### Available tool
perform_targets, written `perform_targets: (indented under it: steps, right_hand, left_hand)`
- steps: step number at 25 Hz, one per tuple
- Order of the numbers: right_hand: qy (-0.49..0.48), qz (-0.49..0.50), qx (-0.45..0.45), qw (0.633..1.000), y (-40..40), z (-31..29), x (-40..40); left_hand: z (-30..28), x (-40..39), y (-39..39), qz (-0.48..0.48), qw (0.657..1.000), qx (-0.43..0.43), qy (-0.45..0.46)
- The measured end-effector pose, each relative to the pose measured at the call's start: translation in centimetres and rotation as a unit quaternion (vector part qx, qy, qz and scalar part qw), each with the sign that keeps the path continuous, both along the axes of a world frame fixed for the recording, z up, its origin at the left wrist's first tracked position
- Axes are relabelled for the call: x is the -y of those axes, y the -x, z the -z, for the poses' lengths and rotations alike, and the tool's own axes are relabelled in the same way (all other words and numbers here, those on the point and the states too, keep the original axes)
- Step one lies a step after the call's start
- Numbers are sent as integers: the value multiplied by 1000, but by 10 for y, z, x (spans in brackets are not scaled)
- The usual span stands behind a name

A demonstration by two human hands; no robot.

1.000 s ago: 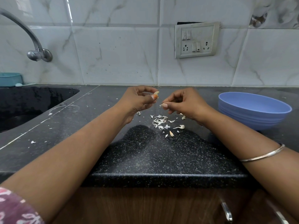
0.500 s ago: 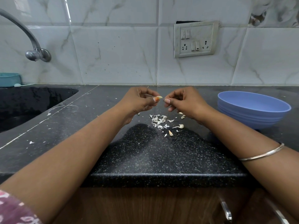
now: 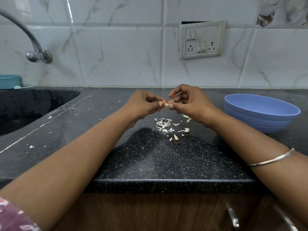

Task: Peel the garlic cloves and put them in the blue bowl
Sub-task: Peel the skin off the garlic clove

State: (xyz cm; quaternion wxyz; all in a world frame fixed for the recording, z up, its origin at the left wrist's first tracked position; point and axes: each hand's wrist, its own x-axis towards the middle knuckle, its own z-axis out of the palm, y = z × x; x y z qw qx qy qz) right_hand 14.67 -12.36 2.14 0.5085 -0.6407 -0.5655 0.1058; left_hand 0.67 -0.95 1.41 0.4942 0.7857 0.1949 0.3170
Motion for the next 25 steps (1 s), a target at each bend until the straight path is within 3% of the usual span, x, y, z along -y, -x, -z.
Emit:
perform_targets:
  steps: [16, 25]
  right_hand:
    - [21, 0, 14, 1000, 1, 2, -2]
    - [15, -25, -101, 994, 1, 2, -1]
  left_hand:
    - [-1, 4, -1, 5, 1000, 13, -5]
    - [-3, 6, 0, -13, 994, -1, -108]
